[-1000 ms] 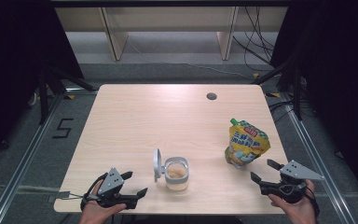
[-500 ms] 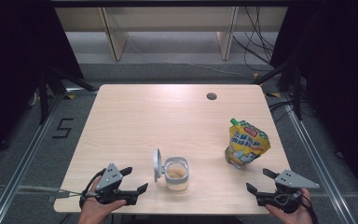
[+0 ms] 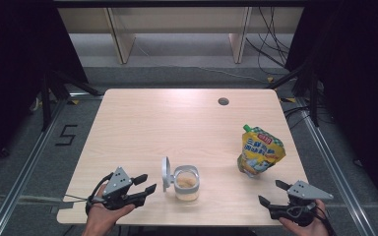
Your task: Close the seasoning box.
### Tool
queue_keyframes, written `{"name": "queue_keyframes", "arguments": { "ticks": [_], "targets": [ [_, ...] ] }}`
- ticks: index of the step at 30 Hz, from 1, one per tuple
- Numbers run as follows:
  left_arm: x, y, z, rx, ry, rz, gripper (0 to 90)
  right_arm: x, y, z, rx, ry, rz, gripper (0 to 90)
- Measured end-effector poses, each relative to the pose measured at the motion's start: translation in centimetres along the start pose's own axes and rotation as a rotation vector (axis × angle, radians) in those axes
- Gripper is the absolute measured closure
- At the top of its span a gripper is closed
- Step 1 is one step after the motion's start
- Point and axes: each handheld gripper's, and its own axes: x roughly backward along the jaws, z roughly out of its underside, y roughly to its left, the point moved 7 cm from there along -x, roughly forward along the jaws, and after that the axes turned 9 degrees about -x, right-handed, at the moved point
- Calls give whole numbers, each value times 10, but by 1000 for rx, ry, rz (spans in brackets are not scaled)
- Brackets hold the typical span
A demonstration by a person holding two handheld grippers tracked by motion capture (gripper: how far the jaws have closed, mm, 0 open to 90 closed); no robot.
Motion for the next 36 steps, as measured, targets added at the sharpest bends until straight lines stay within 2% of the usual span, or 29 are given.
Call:
{"name": "queue_keyframes", "arguments": {
  "ticks": [1,2,3,4,5,9,10,11,13,17,18,19,20,22,23,26,27,28,29,30,36],
  "targets": [
    [0,1,-1,-26,6,-11,611,-1,-2,0,26,-1,-3,185],
    [0,2,-2,-36,1,-8,654,-1,-2,0,29,3,4,187],
    [-1,2,-3,-29,-6,-16,708,-1,0,1,12,8,-3,187],
    [0,2,-5,-38,-12,-18,756,-2,-1,-1,27,-8,-1,188],
    [-1,2,-6,-40,-16,-15,797,-2,0,0,23,2,-2,188],
    [0,3,-11,-63,-21,-27,885,-4,0,-1,22,9,-4,187],
    [-1,2,-13,-51,-29,-26,889,-4,2,0,6,13,-1,187],
    [0,3,-14,-73,-21,-31,889,-4,0,-1,31,13,1,186],
    [0,1,-17,-75,-27,-29,890,-6,-2,-2,66,1,5,185],
    [-2,-2,-23,-84,-39,-12,891,-5,-2,-3,62,-1,3,185],
    [-3,-2,-24,-75,-37,-13,890,-5,-1,-2,51,7,1,185],
    [-3,-2,-26,-92,-38,-10,890,-4,1,-1,14,12,-1,185],
    [-3,-3,-27,-95,-40,-6,891,-4,2,-1,5,13,1,185],
    [-5,-4,-28,-83,-43,-6,890,-5,-1,-2,45,4,-3,185],
    [-5,-4,-29,-90,-42,-4,891,-6,-2,-3,56,-6,-5,185],
    [-6,-5,-32,-103,-47,3,891,-5,0,-2,36,11,-7,186],
    [-6,-7,-32,-87,-48,-1,891,-5,0,-2,36,12,-6,186],
    [-7,-7,-33,-106,-45,2,891,-5,-1,-2,35,12,-6,186],
    [-7,-10,-34,-93,-48,6,891,-4,-1,-2,39,10,-1,187],
    [-7,-10,-35,-108,-48,5,891,-4,-2,-2,47,8,7,187],
    [-12,-15,-40,-114,-54,18,890,-4,-3,-2,54,9,9,187]
  ]
}}
